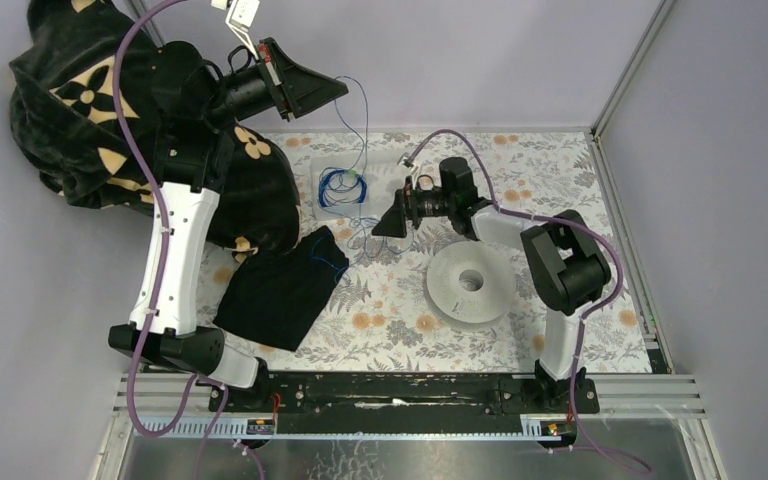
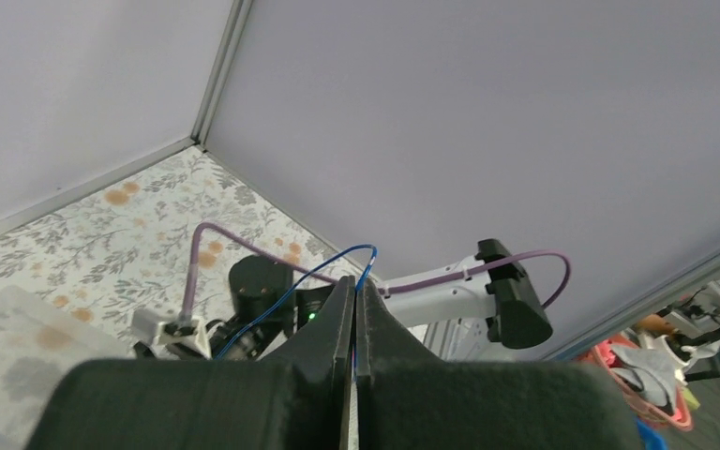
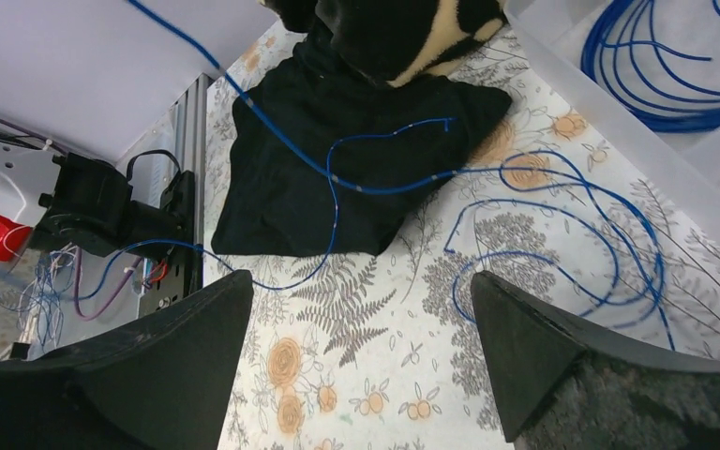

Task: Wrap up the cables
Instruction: Adjust the cable.

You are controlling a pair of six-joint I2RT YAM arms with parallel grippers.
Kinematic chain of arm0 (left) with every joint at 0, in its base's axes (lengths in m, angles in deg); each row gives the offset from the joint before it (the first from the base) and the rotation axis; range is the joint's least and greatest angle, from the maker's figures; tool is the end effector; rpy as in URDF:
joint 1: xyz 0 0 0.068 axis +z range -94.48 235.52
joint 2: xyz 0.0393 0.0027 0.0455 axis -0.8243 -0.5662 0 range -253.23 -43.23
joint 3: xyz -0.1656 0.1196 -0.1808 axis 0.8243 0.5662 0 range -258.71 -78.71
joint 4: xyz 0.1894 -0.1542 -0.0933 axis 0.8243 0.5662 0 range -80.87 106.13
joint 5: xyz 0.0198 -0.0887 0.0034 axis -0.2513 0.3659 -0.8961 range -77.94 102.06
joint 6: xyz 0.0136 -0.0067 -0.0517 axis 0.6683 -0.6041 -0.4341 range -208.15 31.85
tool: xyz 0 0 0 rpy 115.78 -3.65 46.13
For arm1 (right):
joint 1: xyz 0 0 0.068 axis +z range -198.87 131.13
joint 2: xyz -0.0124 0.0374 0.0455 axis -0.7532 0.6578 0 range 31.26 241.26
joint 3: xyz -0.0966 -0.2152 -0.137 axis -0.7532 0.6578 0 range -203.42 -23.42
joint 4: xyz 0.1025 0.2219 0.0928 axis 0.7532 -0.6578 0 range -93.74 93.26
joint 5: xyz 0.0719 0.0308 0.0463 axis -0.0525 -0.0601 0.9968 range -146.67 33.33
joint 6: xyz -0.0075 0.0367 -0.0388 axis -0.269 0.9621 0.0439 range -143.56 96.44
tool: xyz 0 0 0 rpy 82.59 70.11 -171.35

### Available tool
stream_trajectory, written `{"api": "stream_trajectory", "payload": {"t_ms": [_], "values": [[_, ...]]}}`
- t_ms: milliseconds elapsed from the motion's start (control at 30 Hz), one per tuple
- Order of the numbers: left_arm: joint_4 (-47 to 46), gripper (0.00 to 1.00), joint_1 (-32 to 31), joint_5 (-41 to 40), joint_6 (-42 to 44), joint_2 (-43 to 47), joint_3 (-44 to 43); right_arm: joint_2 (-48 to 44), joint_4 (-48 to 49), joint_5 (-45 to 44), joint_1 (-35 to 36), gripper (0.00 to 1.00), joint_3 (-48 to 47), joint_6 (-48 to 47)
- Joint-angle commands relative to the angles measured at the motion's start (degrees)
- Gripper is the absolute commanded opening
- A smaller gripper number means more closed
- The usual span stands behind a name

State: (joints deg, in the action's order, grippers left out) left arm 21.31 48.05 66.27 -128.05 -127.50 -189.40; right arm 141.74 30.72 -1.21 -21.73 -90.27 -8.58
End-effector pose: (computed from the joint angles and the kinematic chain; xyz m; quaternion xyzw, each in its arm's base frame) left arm 0.2722 -0.0647 0.5623 0.1927 0.6253 -0.5384 0.5310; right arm 0.3617 0.2184 0.2089 -0.3528 0.6741 0.5382 0.3624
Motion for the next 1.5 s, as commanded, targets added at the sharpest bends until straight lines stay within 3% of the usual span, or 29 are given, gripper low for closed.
{"api": "stream_trajectory", "payload": {"t_ms": [0, 433, 567, 667, 767, 867, 933, 1000, 1067, 1200, 1333, 1467], "values": [[-5.71, 0.00, -0.34, 1.20, -5.47, 0.13, 1.38, 1.08, 6.42, -2.45, 2.39, 0.94, -4.11, 2.16], [-7.48, 0.00, -0.34, 1.25, -6.58, 0.85, 4.68, 10.84, -5.43, -1.21, 6.17, 0.91, -19.06, -3.97], [-6.44, 0.00, -0.27, 1.18, -5.24, 0.73, 4.39, 12.60, -10.81, 0.26, 7.19, 0.84, -22.85, -7.26], [-4.84, 0.00, -0.16, 0.85, -3.62, 0.45, 3.59, 13.47, -12.97, 1.25, 7.43, 0.65, -24.01, -7.71], [-1.98, 0.00, 1.23, 0.29, -0.24, 0.17, 1.84, 12.11, -19.60, -0.02, 6.85, 0.36, -24.31, -12.72], [0.86, 0.00, 5.19, 0.27, 3.17, 0.20, 1.51, 7.90, -23.05, -1.65, 3.73, 0.10, -22.34, -14.63], [3.28, 0.00, 9.44, 1.05, 6.08, -0.22, 1.66, 3.64, -25.01, -4.02, 0.37, 0.00, -20.68, -15.22], [7.09, 0.00, 13.68, 0.97, 11.73, -0.85, 1.93, -0.85, -30.09, -6.87, -3.33, 0.00, -21.08, -18.16], [17.46, 0.00, 15.92, -1.56, 22.72, -2.37, 0.07, -5.38, -37.39, -11.94, -6.18, 0.00, -23.08, -22.73], [34.77, 0.00, 15.23, -14.10, 45.31, -5.72, -3.31, -12.27, -52.01, -25.23, -7.47, 0.00, -30.57, -33.50], [39.58, 0.00, 11.42, -26.24, 58.25, -5.58, 2.60, -14.05, -61.06, -35.48, -7.49, 0.00, -39.59, -37.12], [39.63, 0.00, 4.53, -33.94, 64.98, -4.67, 12.93, -11.91, -70.00, -38.07, -7.45, 0.00, -50.25, -38.20]]}}
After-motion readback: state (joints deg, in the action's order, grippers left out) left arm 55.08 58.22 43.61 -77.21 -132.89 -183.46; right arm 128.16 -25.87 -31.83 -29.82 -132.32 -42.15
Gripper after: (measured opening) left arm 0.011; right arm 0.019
